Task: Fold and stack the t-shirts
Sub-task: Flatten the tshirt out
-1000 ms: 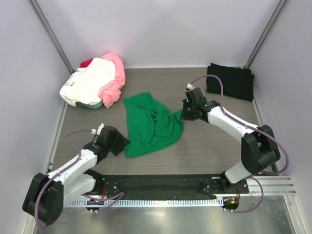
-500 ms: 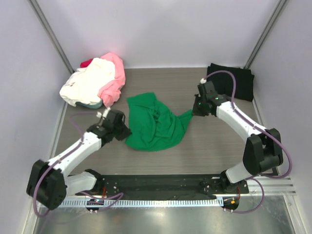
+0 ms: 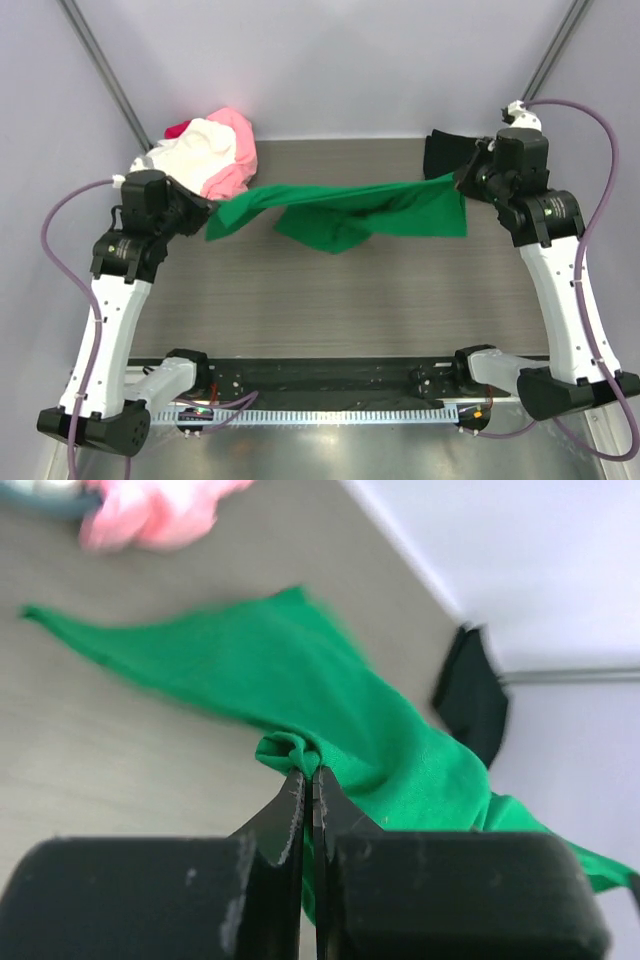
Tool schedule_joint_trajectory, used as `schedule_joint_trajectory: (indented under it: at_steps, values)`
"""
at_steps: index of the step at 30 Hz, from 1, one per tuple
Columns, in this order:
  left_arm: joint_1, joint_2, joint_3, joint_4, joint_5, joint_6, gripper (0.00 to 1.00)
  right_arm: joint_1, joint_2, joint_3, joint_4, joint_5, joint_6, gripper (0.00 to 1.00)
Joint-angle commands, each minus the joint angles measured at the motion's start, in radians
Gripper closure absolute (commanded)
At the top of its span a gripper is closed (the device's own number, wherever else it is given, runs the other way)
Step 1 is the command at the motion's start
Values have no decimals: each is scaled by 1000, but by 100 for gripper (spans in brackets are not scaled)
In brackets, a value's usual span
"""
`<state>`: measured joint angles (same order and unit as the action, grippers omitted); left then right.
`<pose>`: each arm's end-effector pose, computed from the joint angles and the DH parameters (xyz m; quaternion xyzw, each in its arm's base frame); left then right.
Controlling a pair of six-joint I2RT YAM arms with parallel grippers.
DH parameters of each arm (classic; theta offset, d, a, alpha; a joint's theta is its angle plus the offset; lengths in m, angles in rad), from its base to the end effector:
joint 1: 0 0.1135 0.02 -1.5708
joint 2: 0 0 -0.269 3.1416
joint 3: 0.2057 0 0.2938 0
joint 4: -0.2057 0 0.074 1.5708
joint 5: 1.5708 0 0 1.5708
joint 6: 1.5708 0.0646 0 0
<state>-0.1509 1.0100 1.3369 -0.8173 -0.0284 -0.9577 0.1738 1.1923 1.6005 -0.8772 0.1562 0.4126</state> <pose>0.2497 -0.0361 0.4252 -0.3433 0.7858 -0.2603 0.4437 0.2811 0.0392 0.4704 0.1417 0.8385 0.0872 0.5188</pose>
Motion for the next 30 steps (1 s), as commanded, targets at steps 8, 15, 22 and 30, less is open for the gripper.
schedule_joint_trajectory:
  at_steps: [8,15,22,30]
  values:
    - [19,-89,-254,-39,71,2,99,-14,-82,-125,-83,28,-46,99]
    - [17,-220,-511,-31,101,-24,29,-14,-178,-302,-39,-79,-15,99]
    - [-2,-347,-669,-54,136,-27,39,-14,-208,-461,1,-138,5,99]
    - [-364,-384,-788,27,36,-222,45,-14,-194,-530,10,-54,18,99]
